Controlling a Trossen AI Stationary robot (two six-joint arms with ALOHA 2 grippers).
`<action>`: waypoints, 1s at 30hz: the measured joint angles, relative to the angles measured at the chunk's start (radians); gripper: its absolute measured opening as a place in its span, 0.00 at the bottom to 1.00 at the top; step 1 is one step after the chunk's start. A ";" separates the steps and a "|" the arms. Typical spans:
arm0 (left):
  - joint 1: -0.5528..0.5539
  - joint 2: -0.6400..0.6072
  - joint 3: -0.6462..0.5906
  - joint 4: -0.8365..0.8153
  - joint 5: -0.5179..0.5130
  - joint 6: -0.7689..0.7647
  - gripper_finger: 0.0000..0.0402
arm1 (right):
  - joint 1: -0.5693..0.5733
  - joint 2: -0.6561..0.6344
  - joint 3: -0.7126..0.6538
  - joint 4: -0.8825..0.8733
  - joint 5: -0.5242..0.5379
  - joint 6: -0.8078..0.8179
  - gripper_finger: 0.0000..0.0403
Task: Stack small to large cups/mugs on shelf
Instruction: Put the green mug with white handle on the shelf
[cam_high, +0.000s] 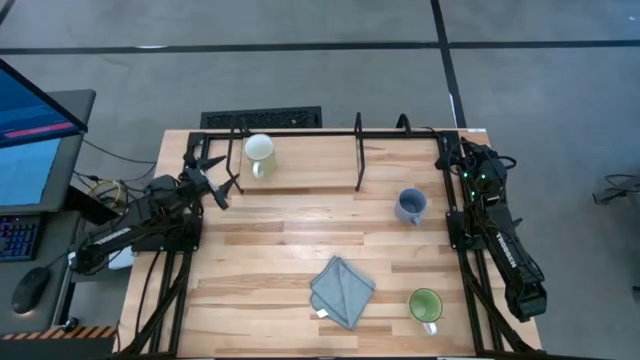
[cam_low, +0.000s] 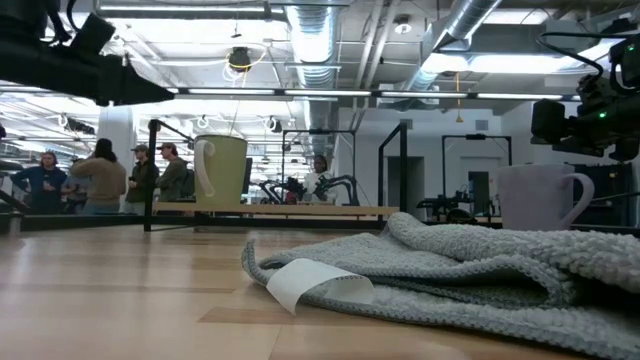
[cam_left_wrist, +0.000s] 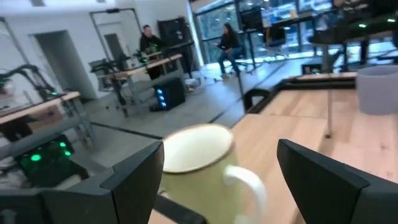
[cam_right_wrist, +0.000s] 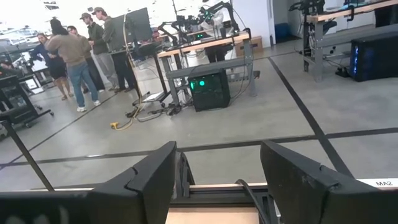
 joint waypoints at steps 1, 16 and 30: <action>0.011 -0.001 0.000 -0.001 -0.002 0.000 0.76 | 0.000 0.000 0.000 0.000 0.000 0.000 0.63; 0.205 0.000 0.000 -0.019 0.033 0.003 0.76 | 0.000 0.000 0.000 0.000 0.000 0.000 0.63; 0.429 0.000 0.000 0.031 0.106 0.017 0.76 | 0.000 0.000 0.000 0.000 0.000 -0.002 0.63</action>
